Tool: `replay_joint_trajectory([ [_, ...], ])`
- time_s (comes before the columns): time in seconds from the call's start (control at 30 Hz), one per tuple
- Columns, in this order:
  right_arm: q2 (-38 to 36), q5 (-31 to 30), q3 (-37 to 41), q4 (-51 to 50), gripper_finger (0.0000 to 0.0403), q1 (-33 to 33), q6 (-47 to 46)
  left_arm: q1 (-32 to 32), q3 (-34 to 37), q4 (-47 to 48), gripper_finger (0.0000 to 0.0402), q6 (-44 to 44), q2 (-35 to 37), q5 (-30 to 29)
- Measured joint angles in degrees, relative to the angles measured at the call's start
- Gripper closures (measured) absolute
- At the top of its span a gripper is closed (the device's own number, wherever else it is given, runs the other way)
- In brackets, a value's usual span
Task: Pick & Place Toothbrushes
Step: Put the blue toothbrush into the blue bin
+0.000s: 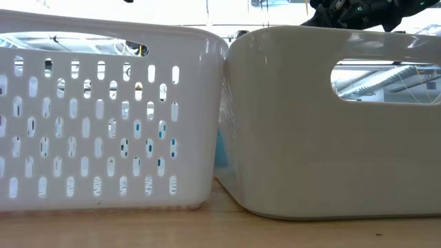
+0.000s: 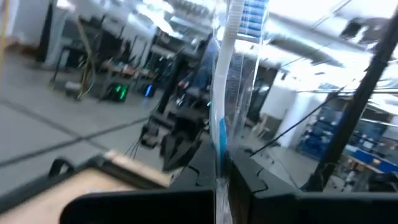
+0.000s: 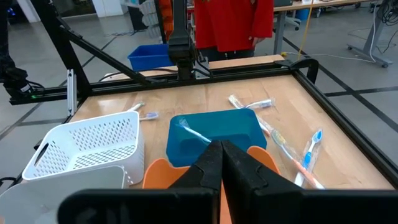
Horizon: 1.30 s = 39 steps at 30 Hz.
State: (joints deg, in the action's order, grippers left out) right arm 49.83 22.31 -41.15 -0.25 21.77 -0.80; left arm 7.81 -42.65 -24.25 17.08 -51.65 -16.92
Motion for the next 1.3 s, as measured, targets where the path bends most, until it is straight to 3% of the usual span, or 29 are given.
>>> replay_joint_trajectory([
  [0.13,0.0,0.0,0.0,0.0,0.0403,0.0,0.0,0.2,0.0,-1.7,0.0399,-1.1,-0.1,1.0],
  [0.33,0.0,0.0,0.0,0.0,0.0403,0.0,0.0,0.2,0.0,-0.7,0.0399,4.4,-0.4,0.3],
  [0.63,0.0,0.0,0.0,0.0,0.0403,0.0,0.0,-0.3,0.0,9.8,0.04,27.1,-5.4,-5.5],
  [0.83,0.0,0.0,0.0,0.0,0.0403,0.0,0.0,-3.0,0.0,18.3,0.04,41.2,-8.9,-5.4],
  [1.0,0.0,0.0,0.0,0.0,0.0403,0.0,-0.3,-6.2,-1.5,24.5,0.0401,47.1,-11.2,-1.2],
  [1.3,0.0,0.0,0.0,0.0,0.0403,0.0,-1.1,-11.8,-15.0,50.3,0.0401,51.2,-18.9,9.2],
])
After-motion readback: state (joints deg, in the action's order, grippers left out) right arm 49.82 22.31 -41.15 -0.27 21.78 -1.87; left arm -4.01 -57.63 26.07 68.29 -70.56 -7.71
